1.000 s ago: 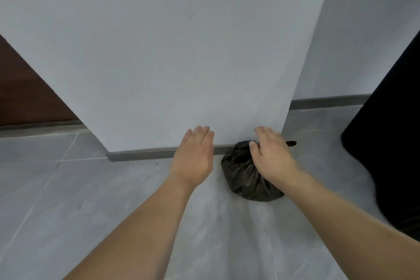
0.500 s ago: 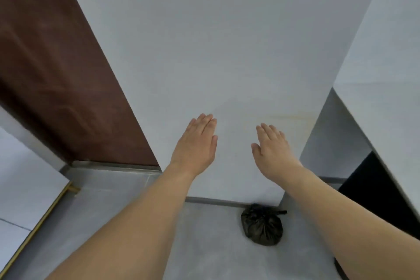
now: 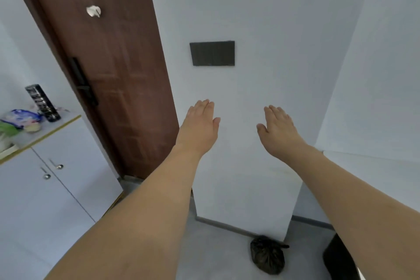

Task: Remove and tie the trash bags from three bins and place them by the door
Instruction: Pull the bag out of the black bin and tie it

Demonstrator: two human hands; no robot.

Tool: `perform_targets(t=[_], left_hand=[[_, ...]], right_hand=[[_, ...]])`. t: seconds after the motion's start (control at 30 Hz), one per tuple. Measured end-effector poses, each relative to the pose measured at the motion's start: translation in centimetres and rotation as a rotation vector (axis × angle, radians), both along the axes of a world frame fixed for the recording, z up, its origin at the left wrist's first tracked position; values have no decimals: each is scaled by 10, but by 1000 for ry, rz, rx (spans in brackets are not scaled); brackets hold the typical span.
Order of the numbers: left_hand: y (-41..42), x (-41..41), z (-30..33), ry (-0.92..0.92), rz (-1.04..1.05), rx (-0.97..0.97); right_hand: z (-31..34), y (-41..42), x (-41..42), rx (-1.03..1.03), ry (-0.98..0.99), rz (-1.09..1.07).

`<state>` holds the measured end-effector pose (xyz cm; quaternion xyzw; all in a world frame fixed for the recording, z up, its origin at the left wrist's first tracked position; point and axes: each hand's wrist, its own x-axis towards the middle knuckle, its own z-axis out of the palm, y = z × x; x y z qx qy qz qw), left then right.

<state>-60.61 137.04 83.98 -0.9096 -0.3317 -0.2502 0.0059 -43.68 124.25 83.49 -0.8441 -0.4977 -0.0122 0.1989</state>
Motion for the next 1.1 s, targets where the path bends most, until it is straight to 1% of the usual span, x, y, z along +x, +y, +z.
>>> perform_targets(t=[0.13,0.27,0.47,0.6,0.77,0.97,1.1], left_hand=[[-14,-31,15,17,79,24],[-21,-74,20,9,164,10],[-22,-169,15,-31,286,-50],[-25,-267,20,-57,421,-67],[-40,-419,19,-26,590,-52],[-78,-598,9,-67,802,-56],[-103,-698,-12,-110,939,-79]], right_hand=[[2,-7,-18,-40,41,46],[4,-7,-42,-59,31,97],[17,15,-125,-51,4,227],[26,36,-217,-21,-29,364],[27,57,-365,-4,-31,565],[20,67,-547,-38,-8,846],[4,68,-646,-87,-17,982]])
